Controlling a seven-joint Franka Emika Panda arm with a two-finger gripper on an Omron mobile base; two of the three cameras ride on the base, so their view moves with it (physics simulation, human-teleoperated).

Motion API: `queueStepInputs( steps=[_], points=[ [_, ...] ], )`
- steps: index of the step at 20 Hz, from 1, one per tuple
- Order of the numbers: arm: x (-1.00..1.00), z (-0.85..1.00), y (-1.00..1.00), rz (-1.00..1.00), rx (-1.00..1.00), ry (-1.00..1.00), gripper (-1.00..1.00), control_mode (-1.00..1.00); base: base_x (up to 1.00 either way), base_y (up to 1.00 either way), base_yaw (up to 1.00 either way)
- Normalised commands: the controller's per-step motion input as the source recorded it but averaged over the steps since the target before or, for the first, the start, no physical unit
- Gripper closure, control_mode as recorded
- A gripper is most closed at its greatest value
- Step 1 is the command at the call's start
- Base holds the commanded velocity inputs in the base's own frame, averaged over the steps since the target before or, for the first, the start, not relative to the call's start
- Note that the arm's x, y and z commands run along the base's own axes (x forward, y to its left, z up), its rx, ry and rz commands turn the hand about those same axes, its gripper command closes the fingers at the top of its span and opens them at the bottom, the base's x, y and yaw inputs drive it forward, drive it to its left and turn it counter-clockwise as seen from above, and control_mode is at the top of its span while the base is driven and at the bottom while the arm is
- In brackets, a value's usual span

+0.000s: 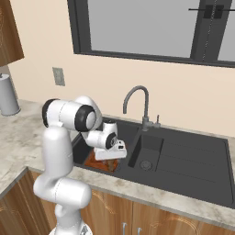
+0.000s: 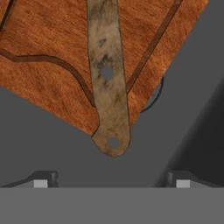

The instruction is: Move the cutting board and knife to the sink. Then move spray from the cabinet to the counter.

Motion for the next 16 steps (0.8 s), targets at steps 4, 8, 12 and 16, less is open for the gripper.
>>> queueStepInputs(
  steps=[4,8,12,16],
  points=[
    [-0.13,0.49,0.0,-0.14,0.0,0.0,-1.0,-1.0,0.0,0.0,0.0],
    [-0.16,0.48,0.08,-0.13,0.0,-0.05,-1.0,-1.0,0.0,0.0,0.0],
    [-0.19,0.5,0.13,-0.12,0.0,-0.19,-1.0,-1.0,0.0,0.0,0.0],
    [-0.28,0.51,0.08,-0.11,0.0,-0.28,-1.0,-1.0,0.0,0.0,0.0]
  ],
)
